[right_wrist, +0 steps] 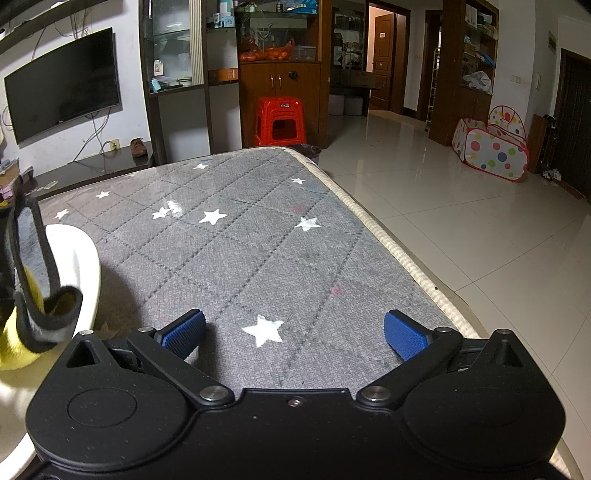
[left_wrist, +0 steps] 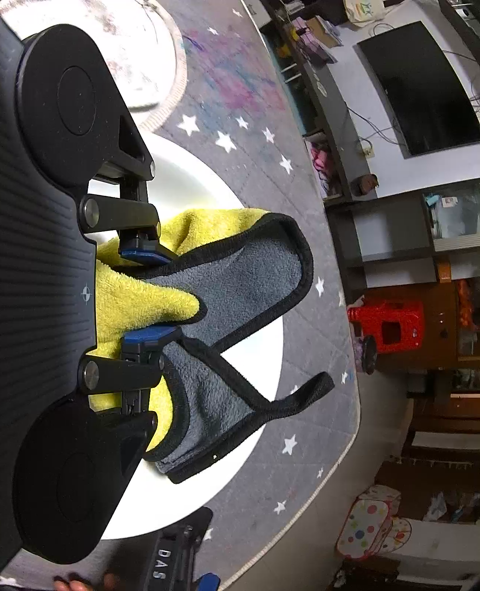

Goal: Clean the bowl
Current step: 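Wipe the bowl bottom with the cloth in the left tool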

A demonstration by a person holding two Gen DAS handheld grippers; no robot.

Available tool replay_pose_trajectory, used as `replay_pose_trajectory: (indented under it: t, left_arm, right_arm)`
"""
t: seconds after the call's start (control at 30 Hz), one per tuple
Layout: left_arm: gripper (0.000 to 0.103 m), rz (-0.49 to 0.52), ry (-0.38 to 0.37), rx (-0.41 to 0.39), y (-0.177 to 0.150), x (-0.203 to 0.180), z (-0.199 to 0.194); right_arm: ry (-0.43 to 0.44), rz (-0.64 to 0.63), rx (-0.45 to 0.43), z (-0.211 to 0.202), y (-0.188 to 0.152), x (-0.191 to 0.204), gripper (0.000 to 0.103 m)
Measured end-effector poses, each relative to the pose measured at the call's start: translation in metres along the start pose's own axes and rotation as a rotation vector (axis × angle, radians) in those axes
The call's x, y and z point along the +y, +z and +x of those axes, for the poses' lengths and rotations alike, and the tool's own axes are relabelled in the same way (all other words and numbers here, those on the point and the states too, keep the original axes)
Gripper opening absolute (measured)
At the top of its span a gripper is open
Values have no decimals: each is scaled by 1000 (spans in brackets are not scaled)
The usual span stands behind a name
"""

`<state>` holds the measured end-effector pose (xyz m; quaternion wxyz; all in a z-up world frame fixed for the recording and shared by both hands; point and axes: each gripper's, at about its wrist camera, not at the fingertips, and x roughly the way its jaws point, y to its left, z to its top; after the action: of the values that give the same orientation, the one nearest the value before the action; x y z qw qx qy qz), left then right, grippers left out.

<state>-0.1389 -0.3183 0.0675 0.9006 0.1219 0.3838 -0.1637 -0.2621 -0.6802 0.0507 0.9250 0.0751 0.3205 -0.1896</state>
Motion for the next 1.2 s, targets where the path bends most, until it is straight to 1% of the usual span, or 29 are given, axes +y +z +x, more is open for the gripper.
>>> replay_pose_trajectory:
  t: [0.3, 0.5, 0.63, 0.73, 0.9, 1.0, 1.2]
  left_arm:
    - [36, -3, -5, 17, -19, 14, -18]
    - [36, 2, -38, 41, -35, 17, -34]
    - [32, 20, -69, 55, -40, 13, -41]
    - [31, 43, -86, 52, -41, 7, -43]
    - [31, 49, -115, 39, -37, -4, -37]
    - [31, 54, -118, 27, -32, -9, -31]
    - [32, 35, -117, 14, -19, -16, -16]
  right_arm:
    - [0, 0, 0, 0, 0, 0, 103]
    - [0, 0, 0, 0, 0, 1, 103]
    - [0, 0, 0, 0, 0, 0, 103]
    - [0, 0, 0, 0, 0, 0, 103]
    - [0, 0, 0, 0, 0, 1, 103]
    - [0, 0, 0, 0, 0, 1, 103]
    - [0, 0, 0, 0, 0, 1, 103]
